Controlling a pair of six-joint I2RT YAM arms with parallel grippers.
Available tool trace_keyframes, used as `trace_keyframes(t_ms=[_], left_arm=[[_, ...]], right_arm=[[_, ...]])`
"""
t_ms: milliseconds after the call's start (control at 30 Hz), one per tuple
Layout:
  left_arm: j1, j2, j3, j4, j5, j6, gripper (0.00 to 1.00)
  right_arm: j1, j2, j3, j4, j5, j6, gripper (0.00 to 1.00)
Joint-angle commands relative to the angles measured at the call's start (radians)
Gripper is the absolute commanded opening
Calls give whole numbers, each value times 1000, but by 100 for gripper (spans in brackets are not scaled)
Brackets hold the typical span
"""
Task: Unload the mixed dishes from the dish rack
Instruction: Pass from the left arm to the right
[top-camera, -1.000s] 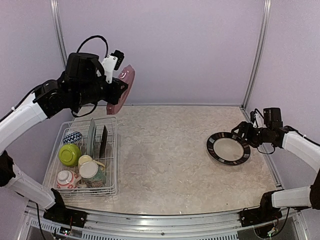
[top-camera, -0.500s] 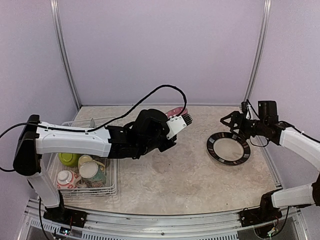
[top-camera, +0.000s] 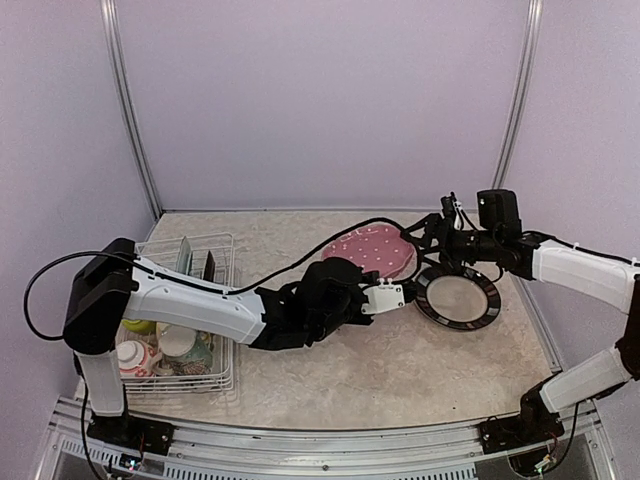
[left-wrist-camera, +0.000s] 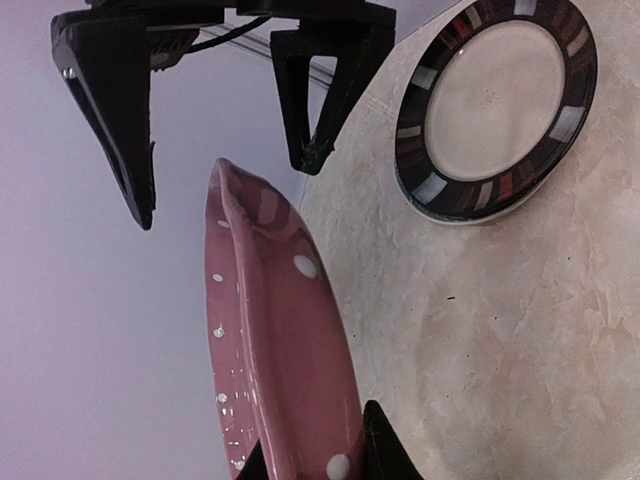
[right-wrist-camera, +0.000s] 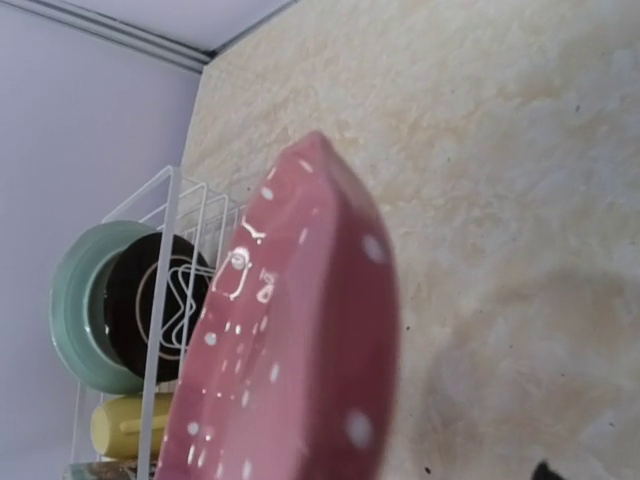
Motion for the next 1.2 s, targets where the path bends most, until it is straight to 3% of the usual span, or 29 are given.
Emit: trace_keyframes(t_ms=[0,100,333,467,533,567,667,733,833,1000,1167], left_arm=[[-4,7,54,195,-12,138,0],[-10,32,70,254,-11,188,0],[-13,92,111,295,-35,279,0],[-12,78,133,207,-81,190,0],[-12,43,121,124,-73,108,0],[-12,12,116,65,-57,55,7],[-11,-52,102,-158,15,-94,56],[-8,-109,78,-253,69,-170,70],[10,-192,89,-461,159,-311,82],[41,-339,89,-609,325,-537,98],[160,-520,145,-693,576,-769,99]], right_arm=[[45,53,23,80,3,59,87],[63,74,12,102,17,96,79],[64,90,-121,339,-6,297,40],[64,105,-138,391,-22,326,19],[64,96,-155,425,-13,346,4],[63,90,-164,449,-6,361,0],[57,82,-200,604,6,419,0],[49,88,-177,634,2,414,0],[17,73,-153,616,16,400,0],[-93,-28,-186,443,53,318,0],[-252,-198,-268,218,81,217,0]])
